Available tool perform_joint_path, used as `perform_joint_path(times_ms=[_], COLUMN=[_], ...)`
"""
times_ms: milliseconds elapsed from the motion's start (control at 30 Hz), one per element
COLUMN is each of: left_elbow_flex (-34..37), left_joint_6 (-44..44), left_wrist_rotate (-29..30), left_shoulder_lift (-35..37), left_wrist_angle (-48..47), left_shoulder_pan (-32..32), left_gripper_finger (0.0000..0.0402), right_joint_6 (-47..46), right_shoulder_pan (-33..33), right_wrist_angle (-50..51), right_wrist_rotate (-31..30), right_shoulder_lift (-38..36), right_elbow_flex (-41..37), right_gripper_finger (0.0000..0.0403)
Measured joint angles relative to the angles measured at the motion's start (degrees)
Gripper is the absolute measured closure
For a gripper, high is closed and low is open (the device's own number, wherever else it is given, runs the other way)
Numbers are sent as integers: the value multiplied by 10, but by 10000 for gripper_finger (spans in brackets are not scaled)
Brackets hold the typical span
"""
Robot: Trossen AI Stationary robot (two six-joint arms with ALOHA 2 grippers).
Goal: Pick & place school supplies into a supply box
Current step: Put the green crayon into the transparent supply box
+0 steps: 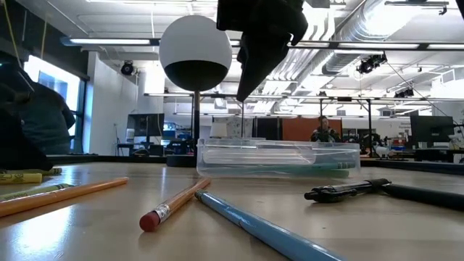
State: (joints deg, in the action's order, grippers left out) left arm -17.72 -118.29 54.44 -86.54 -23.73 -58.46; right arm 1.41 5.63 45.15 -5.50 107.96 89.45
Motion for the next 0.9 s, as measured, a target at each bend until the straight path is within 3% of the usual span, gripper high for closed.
perform_joint_path(times_ms=[200,433,533,900], left_elbow_flex=[-4,-53,-62,-60], left_joint_6=[17,184,204,156], left_wrist_rotate=[-3,-42,-49,11], left_shoulder_lift=[-9,-33,-48,-122], left_wrist_angle=[49,41,42,42], left_shoulder_pan=[40,114,132,68], left_gripper_finger=[243,243,243,243], right_joint_6=[53,103,117,156], right_shoulder_pan=[1,2,1,1], right_wrist_angle=[0,-5,-5,-17], right_wrist_rotate=[25,27,27,28], right_shoulder_lift=[0,0,0,0], right_elbow_flex=[0,0,0,0], right_gripper_finger=[304,304,304,304])
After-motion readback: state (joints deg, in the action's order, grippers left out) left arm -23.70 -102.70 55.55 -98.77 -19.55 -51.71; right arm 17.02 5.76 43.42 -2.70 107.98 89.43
